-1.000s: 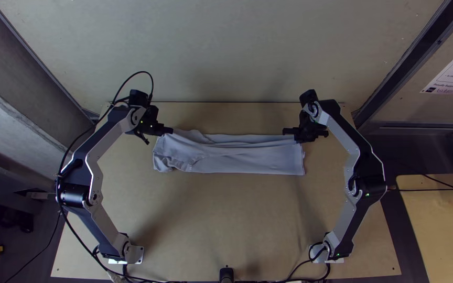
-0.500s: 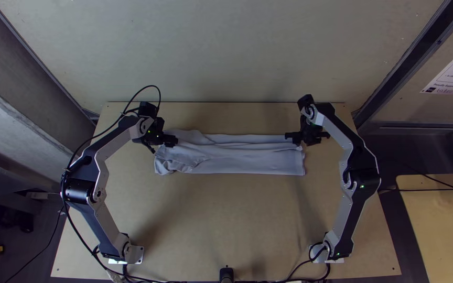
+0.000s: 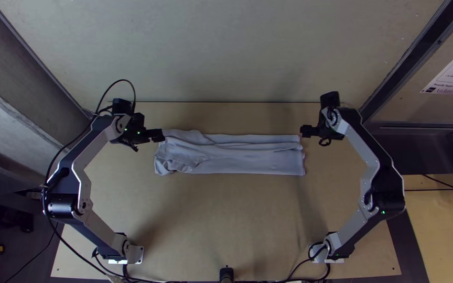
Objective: Fold the t-shirt
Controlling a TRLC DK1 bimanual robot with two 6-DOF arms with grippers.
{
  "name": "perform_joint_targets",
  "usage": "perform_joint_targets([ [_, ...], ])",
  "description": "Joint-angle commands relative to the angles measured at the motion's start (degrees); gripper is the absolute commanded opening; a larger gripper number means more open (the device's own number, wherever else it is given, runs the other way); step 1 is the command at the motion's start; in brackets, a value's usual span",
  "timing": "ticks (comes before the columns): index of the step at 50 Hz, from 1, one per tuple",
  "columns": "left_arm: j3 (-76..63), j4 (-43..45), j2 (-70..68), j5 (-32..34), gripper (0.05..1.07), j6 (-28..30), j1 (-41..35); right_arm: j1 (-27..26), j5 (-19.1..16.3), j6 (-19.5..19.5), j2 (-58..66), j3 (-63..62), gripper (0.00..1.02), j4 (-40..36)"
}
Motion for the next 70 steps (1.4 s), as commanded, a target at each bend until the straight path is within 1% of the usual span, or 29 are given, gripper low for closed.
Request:
perform_joint_targets([
  [1, -3.6, -1.79, -2.32, 3.73, 1.03, -1.32, 2.0, -0.56, 0.42, -0.12, -4.5, -1.73, 0.96, 1.09],
  [5, -4.83, -2.76, -2.5, 7.68, 1.03, -2.02, 3.67, -0.65, 0.42, -0.03, -6.61, -2.08, 0.96, 1.09],
  [10, -5.63, -4.43, -1.09, 16.38, 1.03, -2.37, 5.86, -0.65, 0.42, -0.03, -8.89, -3.22, 0.96, 1.09],
  [14, -5.71, -5.57, 1.19, 21.04, 1.03, -2.02, 7.36, -0.65, 0.42, -0.03, -10.65, -4.71, 0.96, 1.09],
  [21, -5.45, -5.66, 4.36, 24.47, 1.03, -0.35, 8.68, -0.65, 0.42, -0.56, -13.37, -7.17, 0.96, 1.09],
  [34, -2.64, -5.48, 11.21, 25.35, 1.03, 1.76, 9.03, -1.0, 0.42, -1.61, -17.33, -10.95, 0.96, 1.09],
  [37, -2.11, -5.57, 12.71, 26.67, 1.03, 1.76, 8.94, -1.0, 0.42, -1.79, -17.94, -11.83, 0.96, 1.18],
  [40, -2.11, -5.57, 13.58, 27.72, 1.03, 1.58, 8.32, -1.0, 0.42, -1.97, -18.56, -12.45, 0.96, 1.18],
  [48, -2.81, -5.22, 15.08, 27.81, 1.03, 1.14, 4.9, -1.0, 0.42, -2.05, -19.53, -12.62, 0.96, 1.18],
  [54, -3.52, -3.64, 15.96, 27.9, 1.03, -0.97, 0.77, -0.91, 0.42, -1.97, -20.05, -13.15, 0.96, 1.18],
  [64, -3.96, 2.69, 16.13, 26.58, 1.03, -8.17, -7.14, -0.74, 0.42, -1.79, -20.93, -14.56, 0.96, 1.53],
  [68, -3.69, 4.18, 16.4, 22.89, 1.02, -11.86, -9.25, -0.65, 0.42, -1.79, -21.28, -15.09, 0.96, 1.8],
  [70, -3.69, 4.18, 16.48, 21.31, 0.97, -12.66, -10.13, -0.65, 0.42, -1.79, -21.55, -15.44, 0.96, 1.8],
])
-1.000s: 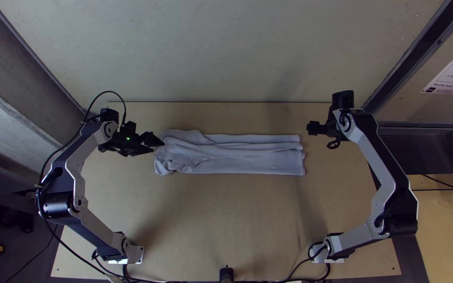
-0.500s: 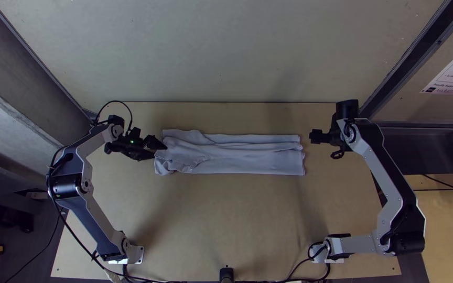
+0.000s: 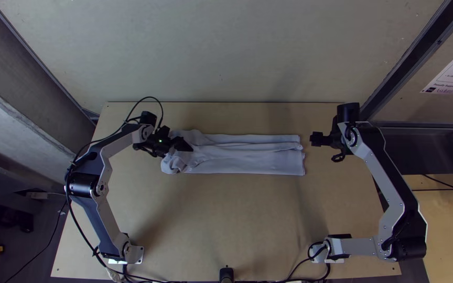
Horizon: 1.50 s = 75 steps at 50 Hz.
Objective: Fold the t-shirt
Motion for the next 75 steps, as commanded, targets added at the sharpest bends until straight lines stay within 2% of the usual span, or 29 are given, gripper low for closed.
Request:
perform_joint_targets([
  [1, -1.9, -0.08, 3.5, -5.08, 0.91, -4.79, -2.62, -0.19, 0.44, -0.39, -2.16, -1.86, 0.96, 0.49],
  [3, -1.99, 0.36, 3.5, -6.93, 0.74, -5.67, -2.97, -0.28, 0.44, -0.39, -2.34, -2.39, 0.96, 0.75],
  [5, -2.25, 0.71, 3.06, -8.51, 0.52, -6.28, -3.05, -0.28, 0.44, -0.3, -2.6, -3.01, 0.96, 1.01],
  [8, -2.87, 2.21, 2.1, -10.88, 0.13, -7.6, -2.7, -0.28, 0.44, -0.3, -3.13, -3.97, 0.96, 1.45],
  [9, -2.87, 2.38, 1.92, -10.97, 0.1, -7.78, -2.44, -0.28, 0.44, -0.21, -3.3, -4.24, 0.96, 1.72],
  [18, -2.87, 0.01, -2.21, -13.52, 0.08, -6.55, -0.07, 0.51, 0.44, 0.75, -4.53, -6.61, 0.96, 3.91],
  [25, -2.08, -1.84, -7.13, -21.08, 0.08, -2.15, 3.36, 0.87, 0.36, 3.3, -4.97, -7.49, 0.96, 6.29],
  [31, 0.3, -6.49, -9.51, -25.65, 0.08, 4.09, 6.79, 0.34, 0.44, 5.15, -5.24, -8.1, 0.98, 10.15],
  [39, 2.41, -10.89, -11.44, -28.81, 0.08, 12.35, 11.8, -1.07, 0.44, 6.64, -5.24, -7.93, 0.98, 10.42],
  [56, 3.64, -12.29, -12.05, -39.62, 0.08, 29.31, 22.61, -5.02, 0.44, 6.82, -6.73, -7.05, 0.98, 10.59],
  [63, 5.31, -12.29, -15.22, -44.98, 0.08, 33.09, 21.55, -5.9, 0.36, 6.99, -6.82, -6.87, 0.98, 10.59],
  [67, 5.39, -12.29, -17.42, -51.31, 0.08, 35.64, 18.21, -5.9, 0.36, 7.17, -6.82, -6.87, 0.98, 10.59],
  [72, 5.66, -12.56, -20.4, -55.44, 0.08, 36.52, 13.2, -5.9, 0.27, 7.34, -6.91, -7.05, 0.98, 10.59],
  [75, 5.83, -13.17, -21.2, -60.1, 0.08, 36.52, 9.51, -5.81, 0.27, 7.7, -7.08, -7.23, 0.98, 10.59],
])
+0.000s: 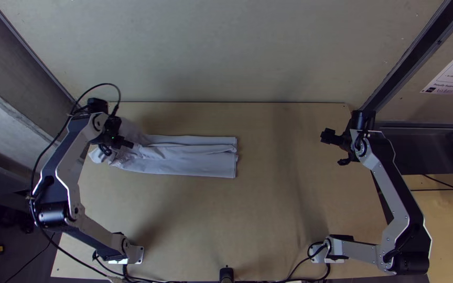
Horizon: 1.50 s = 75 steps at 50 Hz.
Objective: Fold the t-shirt
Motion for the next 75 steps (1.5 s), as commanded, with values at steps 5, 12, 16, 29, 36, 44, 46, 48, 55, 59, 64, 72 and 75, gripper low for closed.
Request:
perform_joint_targets([
  [5, 2.43, -2.4, -4.83, -8.56, 0.08, 2.16, -9.99, -0.2, 0.27, 1.62, -1.66, -0.89, 0.98, 0.32],
  [12, 6.91, -7.94, -3.86, -12.43, 0.08, -1.44, -17.11, -0.37, 0.18, 1.71, -2.37, -1.24, 0.98, 0.32],
  [16, 9.99, -11.02, -2.46, -15.86, 0.08, -4.26, -21.06, -0.63, 0.18, 1.62, -2.72, -1.42, 0.98, 0.32],
  [29, 20.18, -21.04, 6.24, -25.08, 0.08, -12.43, -31.26, -1.78, 0.18, 1.62, -3.07, -2.03, 0.98, 0.32],
  [36, 25.63, -26.05, 12.22, -25.08, 0.08, -17.0, -34.95, -2.22, 0.18, 1.62, -3.33, -2.56, 0.98, 0.23],
  [44, 31.52, -30.97, 18.11, -25.0, 0.08, -21.22, -38.29, -2.83, 0.09, 1.44, -3.95, -3.53, 0.98, 0.32],
  [46, 32.22, -30.97, 18.99, -25.0, 0.08, -21.66, -39.17, -3.1, 0.09, 1.44, -4.04, -3.79, 0.98, 0.32],
  [48, 32.57, -31.14, 19.78, -25.0, 0.08, -21.83, -40.22, -3.27, 0.09, 1.36, -4.21, -3.97, 0.98, 0.32],
  [55, 33.19, -31.23, 22.33, -25.08, 0.08, -23.33, -43.56, -3.62, 0.09, 1.36, -4.39, -4.14, 0.98, 0.32],
  [59, 34.24, -31.23, 24.0, -25.0, 0.08, -24.56, -45.15, -3.71, 0.09, 1.36, -4.39, -4.32, 0.98, 0.32],
  [64, 35.91, -31.14, 25.93, -24.12, 0.08, -25.7, -46.82, -3.62, 0.09, 1.62, -4.56, -4.41, 0.98, 0.32],
  [72, 36.7, -30.97, 29.01, -23.77, 0.08, -27.81, -50.07, -3.36, 0.0, 2.15, -4.92, -4.67, 0.98, 0.32],
  [75, 37.49, -30.97, 30.41, -23.59, 0.09, -28.16, -51.12, -3.27, 0.0, 2.32, -5.18, -4.85, 0.98, 0.32],
])
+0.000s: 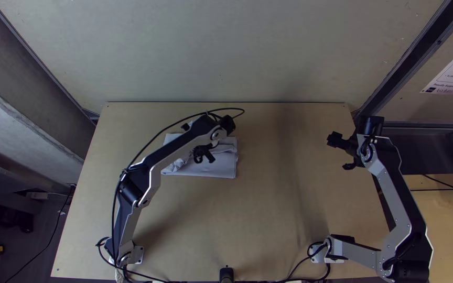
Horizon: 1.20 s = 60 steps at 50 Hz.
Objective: Fold the t-shirt
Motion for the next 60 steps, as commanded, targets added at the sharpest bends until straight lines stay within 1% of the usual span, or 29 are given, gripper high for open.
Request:
perform_joint_targets([
  [1, 2.66, -0.78, 2.9, 0.39, 0.09, -2.48, -2.01, 0.07, 0.03, 1.38, -1.79, -1.76, 0.98, 0.32],
  [5, 4.68, -0.7, 4.92, 1.79, 0.1, -2.83, -3.24, 0.07, 0.11, 1.38, -2.23, -2.38, 0.98, 0.32],
  [7, 6.0, -0.61, 6.06, 4.34, 0.18, -2.83, -3.59, 0.07, 0.11, 1.38, -2.5, -2.91, 0.98, 0.32],
  [8, 6.96, -0.61, 6.68, 5.66, 0.24, -3.01, -3.86, 0.07, 0.11, 1.38, -2.67, -3.08, 0.98, 0.32],
  [10, 8.72, -0.34, 8.0, 8.65, 0.42, -3.8, -4.65, 0.07, 0.11, 1.38, -2.85, -3.61, 0.98, 0.32],
  [11, 9.6, 0.18, 8.7, 10.5, 0.58, -4.24, -5.0, 0.07, 0.11, 1.38, -3.02, -3.96, 0.98, 0.32],
  [13, 11.36, 1.41, 10.28, 14.01, 0.96, -5.29, -5.61, 0.07, 0.11, 1.47, -3.29, -4.58, 0.98, 0.32],
  [14, 12.15, 1.94, 11.25, 15.42, 1.05, -6.35, -5.97, 0.16, 0.11, 1.47, -3.37, -4.93, 0.98, 0.32],
  [15, 12.76, 2.73, 11.78, 16.38, 1.03, -7.14, -6.41, 0.16, 0.11, 1.56, -3.46, -5.37, 0.98, 0.32],
  [18, 13.56, 8.0, 12.57, 18.49, 1.03, -9.25, -7.64, 0.6, 0.11, 1.91, -4.25, -6.86, 0.98, 0.32],
  [20, 13.56, 11.52, 12.48, 22.45, 1.03, -10.66, -7.99, 1.57, 0.11, 1.91, -4.96, -8.09, 0.98, 0.32],
  [24, 14.87, 19.43, 11.42, 35.02, 1.03, -16.37, -7.55, 3.94, 0.11, 2.53, -6.8, -10.82, 0.98, 0.32],
  [26, 15.93, 21.89, 11.25, 37.13, 1.03, -19.8, -7.28, 4.91, 0.11, 2.61, -7.68, -12.13, 0.98, 0.32],
  [29, 16.28, 25.06, 10.9, 37.04, 1.03, -24.1, -7.28, 5.96, 0.11, 3.14, -9.0, -13.8, 0.98, 0.41],
  [37, 16.28, 26.73, 9.93, 37.48, 1.03, -25.25, -5.97, 6.05, 0.2, 3.05, -11.2, -15.47, 0.98, 1.38],
  [42, 16.1, 26.73, 8.35, 37.3, 1.03, -24.54, -5.0, 5.61, 0.29, 2.17, -11.72, -14.6, 0.98, 1.46],
  [48, 15.66, 26.9, 5.18, 36.95, 1.03, -23.31, -3.59, 5.43, 0.2, -0.02, -12.08, -12.31, 0.98, 3.57],
  [52, 14.7, 26.99, 2.9, 36.78, 1.03, -20.67, -2.45, 5.35, 0.2, -1.25, -11.99, -9.85, 0.98, 4.45],
  [57, 12.41, 27.08, 0.17, 33.0, 1.03, -18.04, -1.13, 5.52, 0.11, -2.75, -11.72, -6.95, 0.98, 6.56],
  [60, 10.48, 26.73, -2.37, 32.47, 1.03, -17.51, -0.08, 5.7, 0.2, -4.07, -11.64, -5.54, 0.98, 9.11],
])
